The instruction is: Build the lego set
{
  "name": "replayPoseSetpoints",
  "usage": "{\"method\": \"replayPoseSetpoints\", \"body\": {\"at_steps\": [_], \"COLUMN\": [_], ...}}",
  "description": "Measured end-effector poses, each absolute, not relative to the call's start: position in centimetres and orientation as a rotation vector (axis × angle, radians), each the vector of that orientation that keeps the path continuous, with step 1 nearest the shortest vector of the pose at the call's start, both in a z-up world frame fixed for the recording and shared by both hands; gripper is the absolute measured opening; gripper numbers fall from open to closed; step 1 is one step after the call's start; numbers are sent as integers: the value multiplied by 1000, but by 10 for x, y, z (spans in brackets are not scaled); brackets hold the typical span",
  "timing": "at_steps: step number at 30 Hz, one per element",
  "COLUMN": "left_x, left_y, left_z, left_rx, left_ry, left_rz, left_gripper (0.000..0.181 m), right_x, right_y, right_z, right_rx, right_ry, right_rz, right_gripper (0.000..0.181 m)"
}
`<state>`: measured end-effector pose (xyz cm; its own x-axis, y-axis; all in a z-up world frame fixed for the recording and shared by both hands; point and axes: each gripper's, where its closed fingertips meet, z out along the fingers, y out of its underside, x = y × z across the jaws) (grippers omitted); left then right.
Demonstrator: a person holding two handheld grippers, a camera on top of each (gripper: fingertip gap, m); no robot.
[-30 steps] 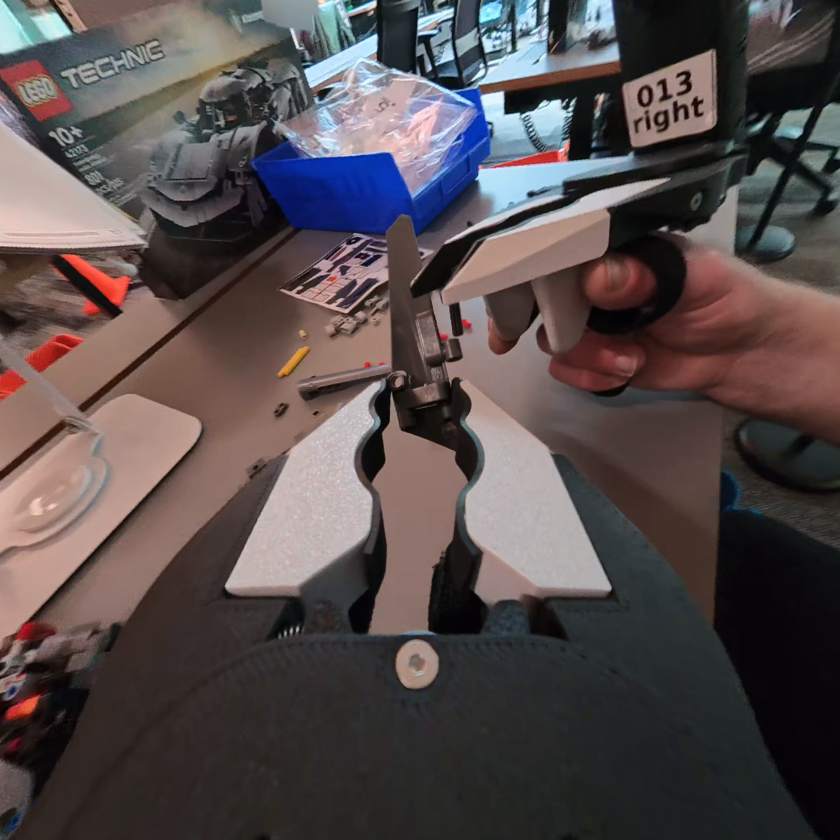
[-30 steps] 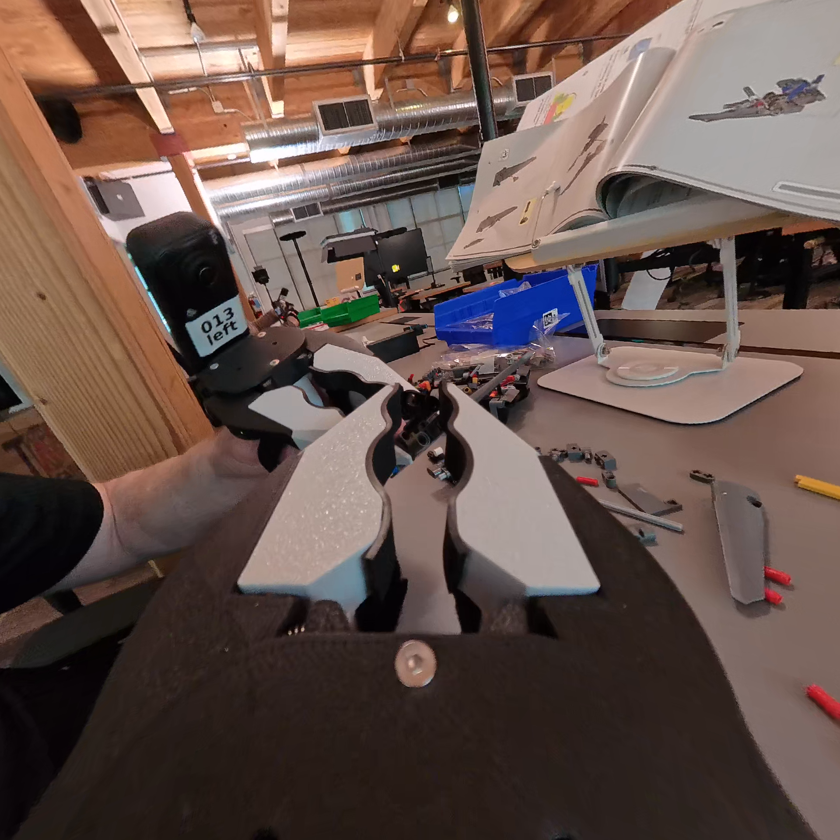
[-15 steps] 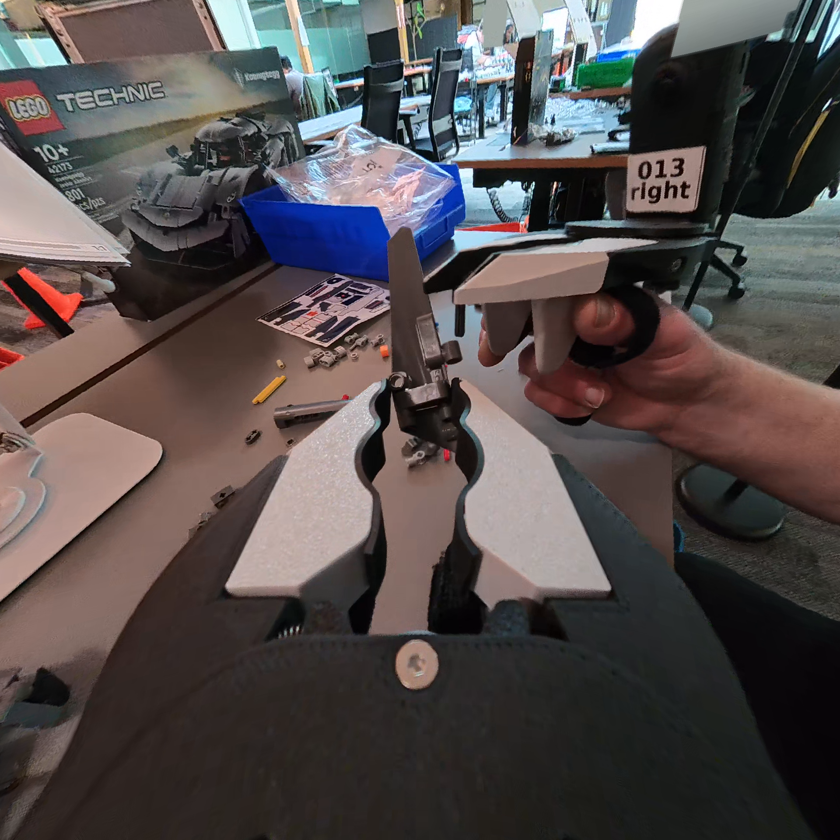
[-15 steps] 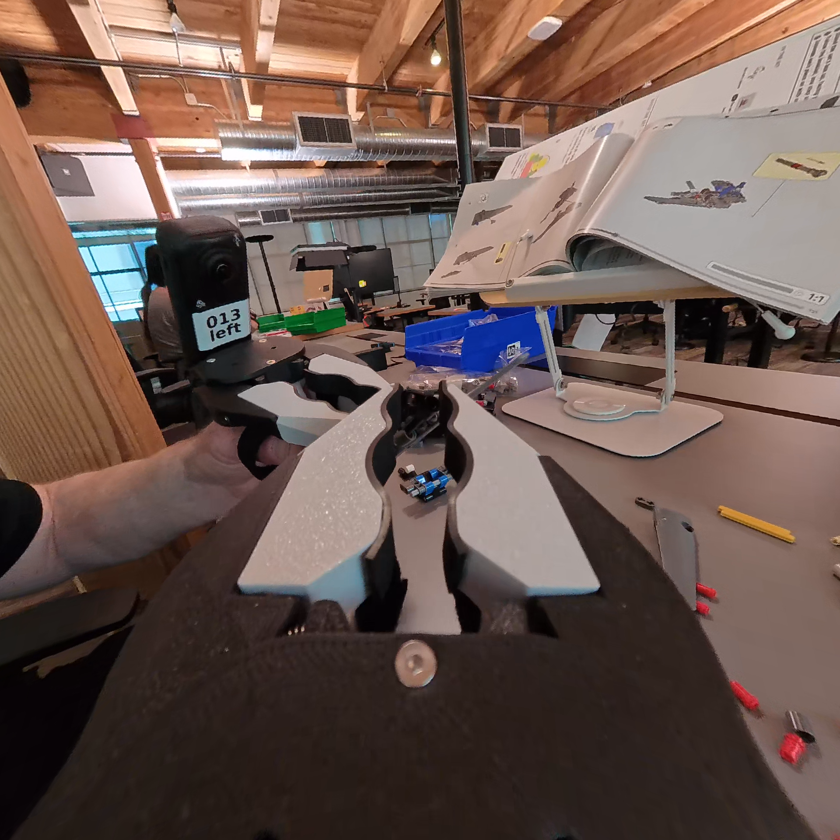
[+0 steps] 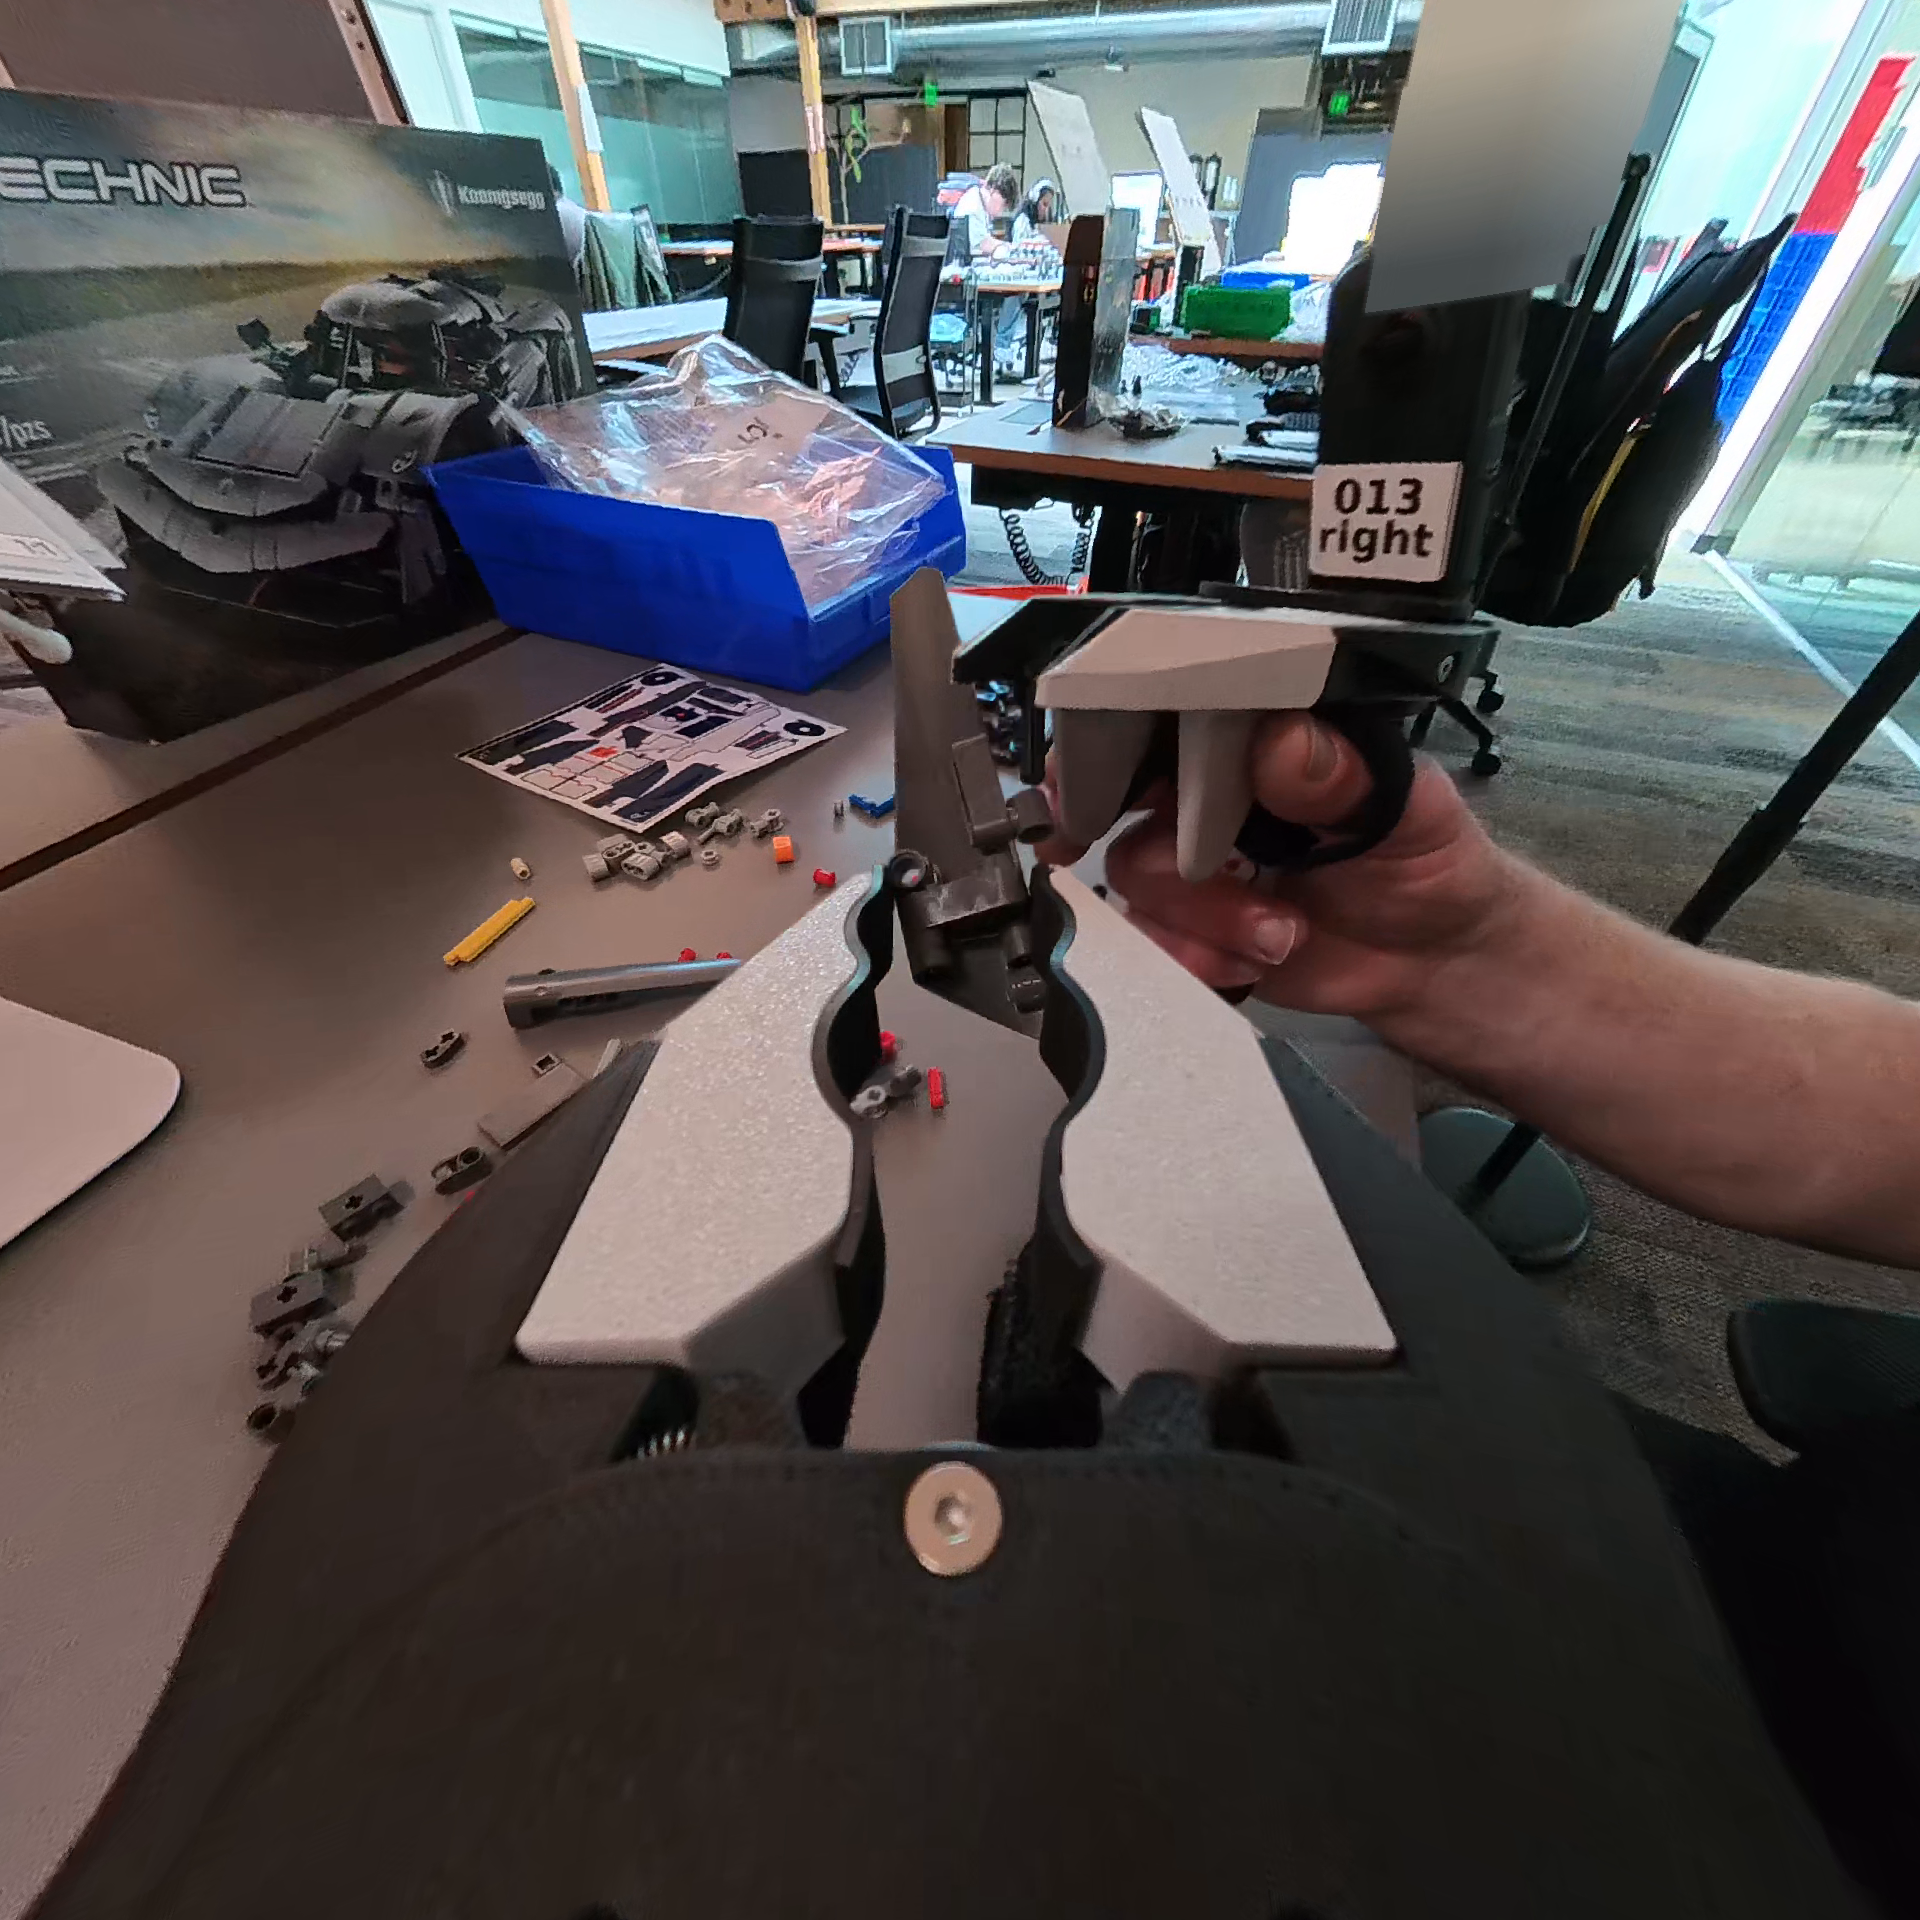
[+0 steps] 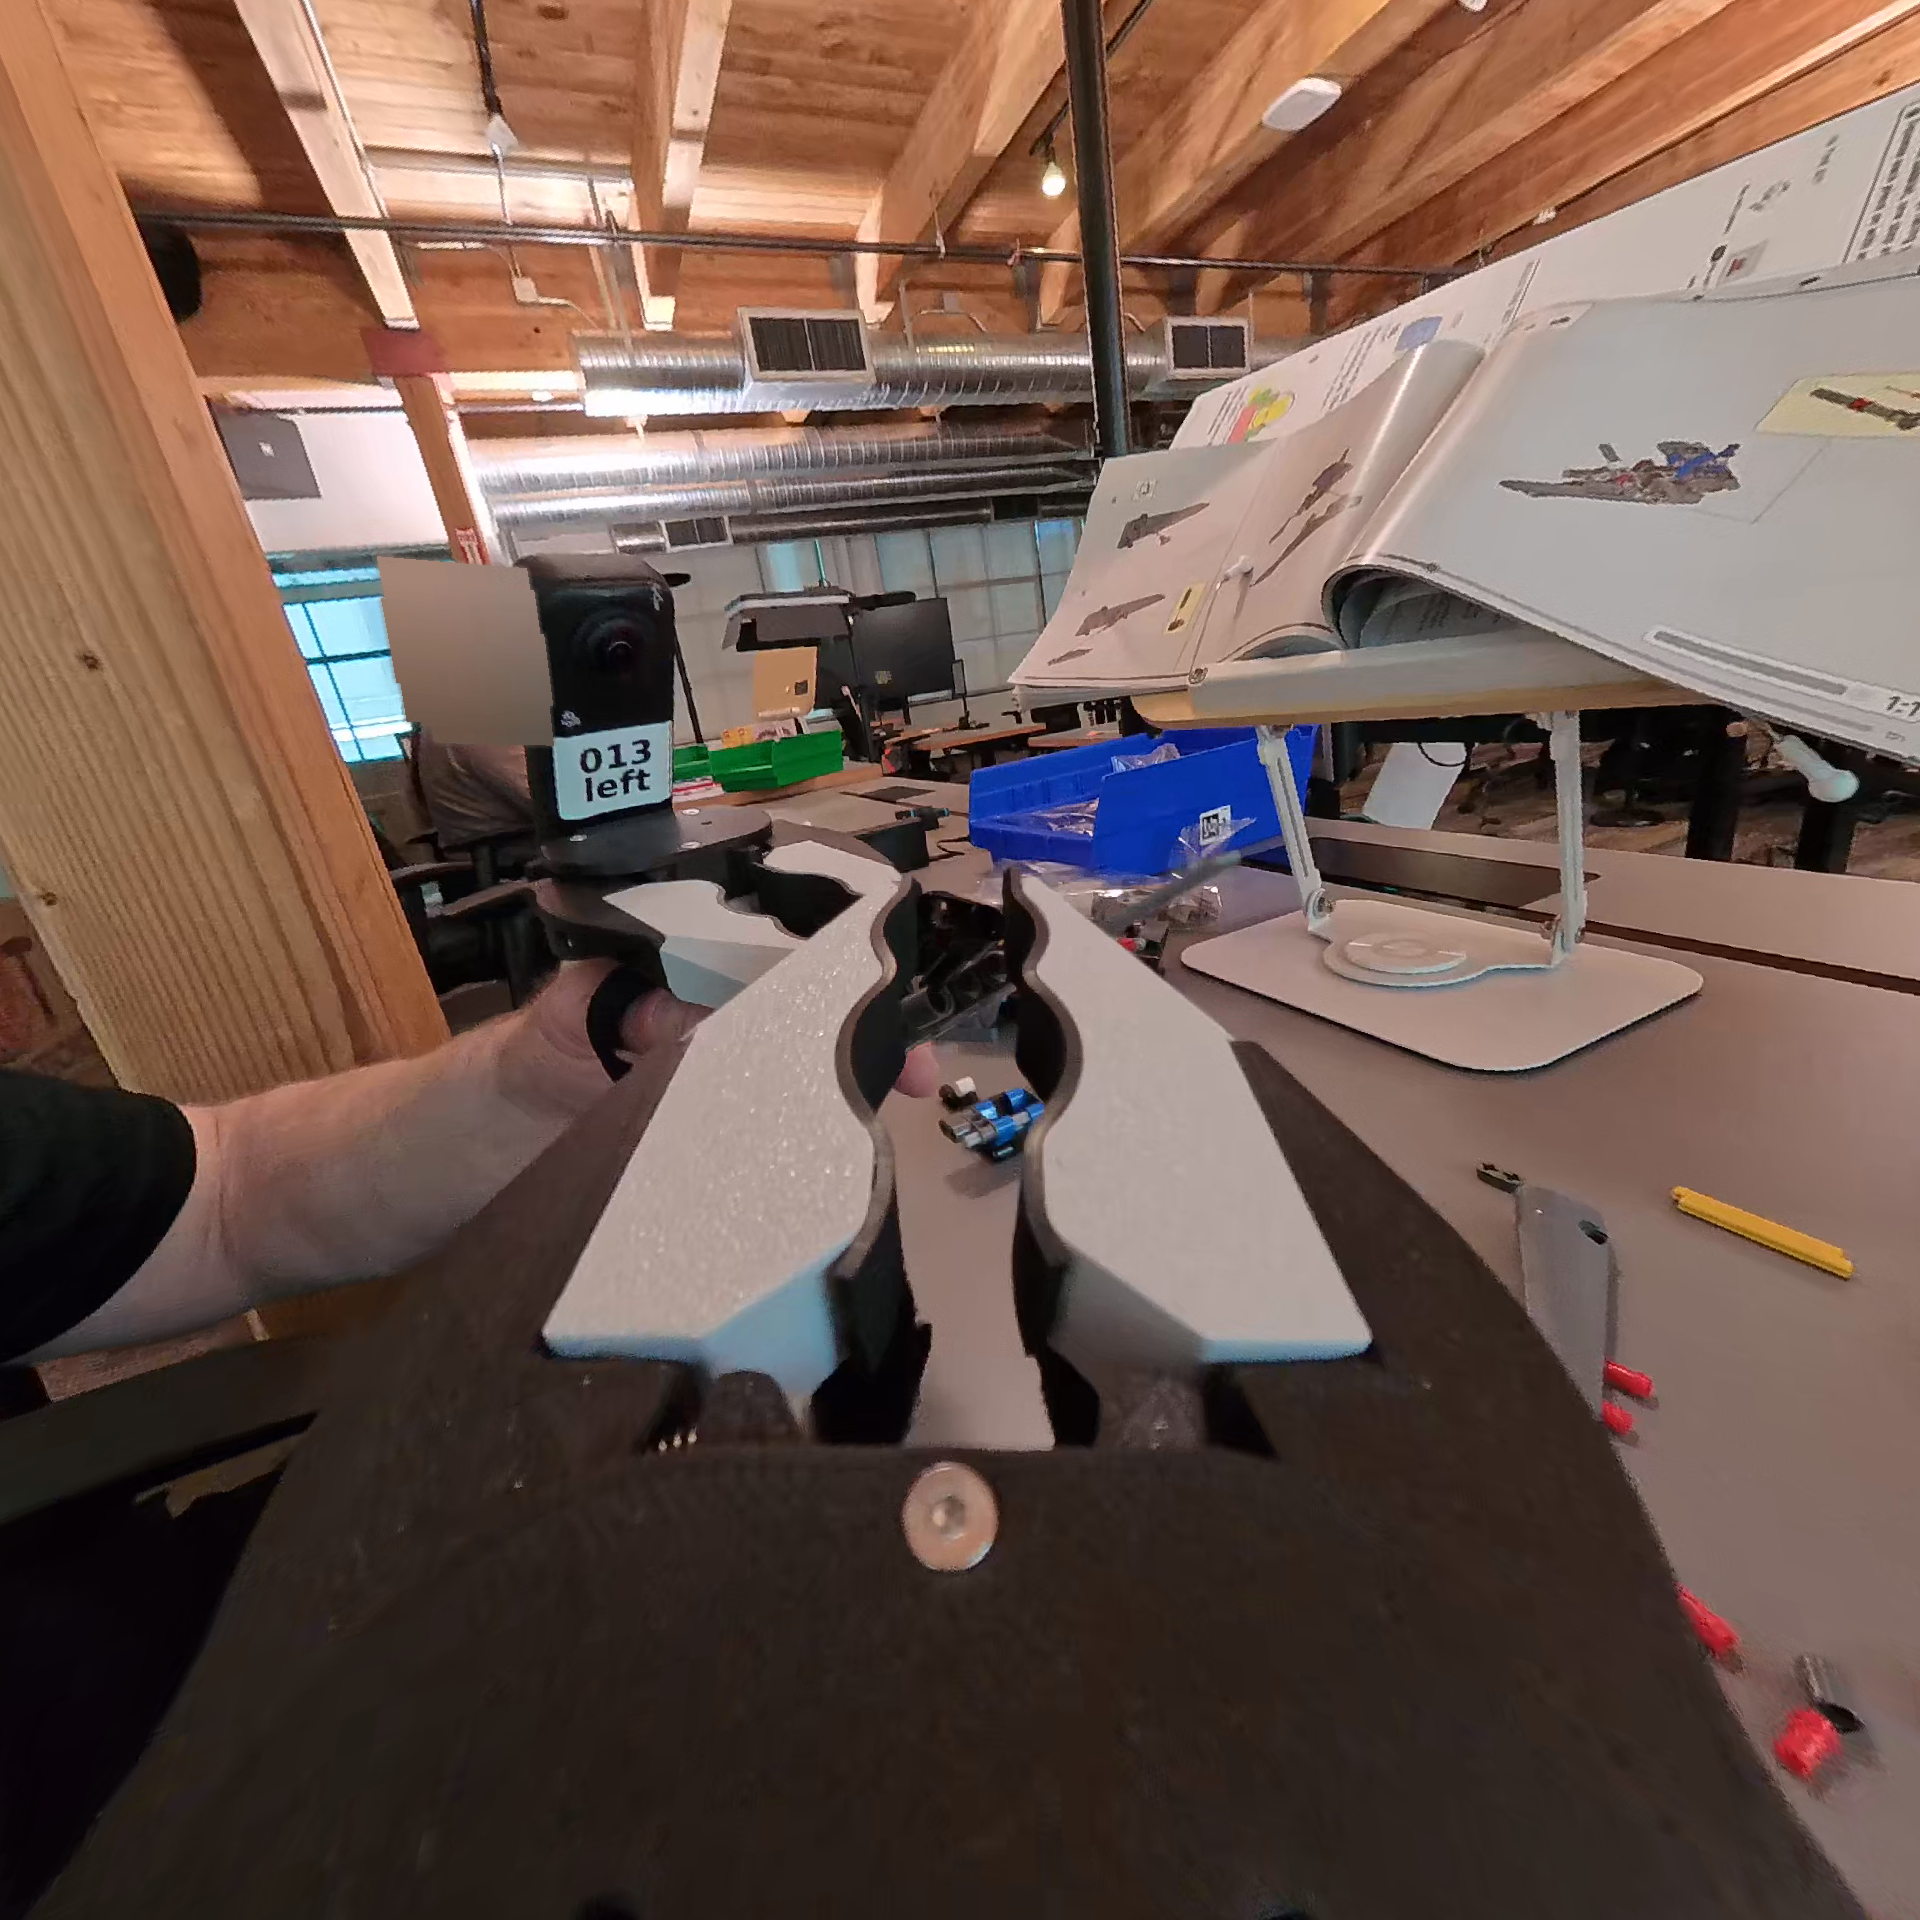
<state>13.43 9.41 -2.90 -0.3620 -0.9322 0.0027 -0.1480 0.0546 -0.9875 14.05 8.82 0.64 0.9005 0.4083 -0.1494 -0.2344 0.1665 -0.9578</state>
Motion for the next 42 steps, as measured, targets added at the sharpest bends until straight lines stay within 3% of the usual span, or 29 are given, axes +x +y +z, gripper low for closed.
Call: {"method": "replayPoseSetpoints", "body": {"at_steps": [12,15,17,19,24,33,42], "left_x": [100,98,100,101,97,79,83], "left_y": [95,91,96,100,87,28,12], "left_z": [-150,-153,-151,-144,-108,-15,-13], "left_rx": [-1098,-1109,-1115,-1123,-1074,-931,-889], "left_ry": [2243,2257,2225,2184,2105,1919,1918], "left_rz": [-677,-719,-718,-727,-927,-1860,-2022], "left_gripper": [24,24,26,41,46,30,9], "right_x": [134,130,129,130,126,89,73], "right_y": [81,79,78,77,72,45,29], "right_z": [-14,-12,-11,-12,-6,9,10], "right_rx": [-1415,-1376,-1358,-1348,-1324,-1232,-1199], "right_ry": [-55,-19,-8,-13,-94,-467,-597], "right_rz": [658,787,830,836,784,733,756], "right_gripper": [14,13,13,12,13,13,13]}}
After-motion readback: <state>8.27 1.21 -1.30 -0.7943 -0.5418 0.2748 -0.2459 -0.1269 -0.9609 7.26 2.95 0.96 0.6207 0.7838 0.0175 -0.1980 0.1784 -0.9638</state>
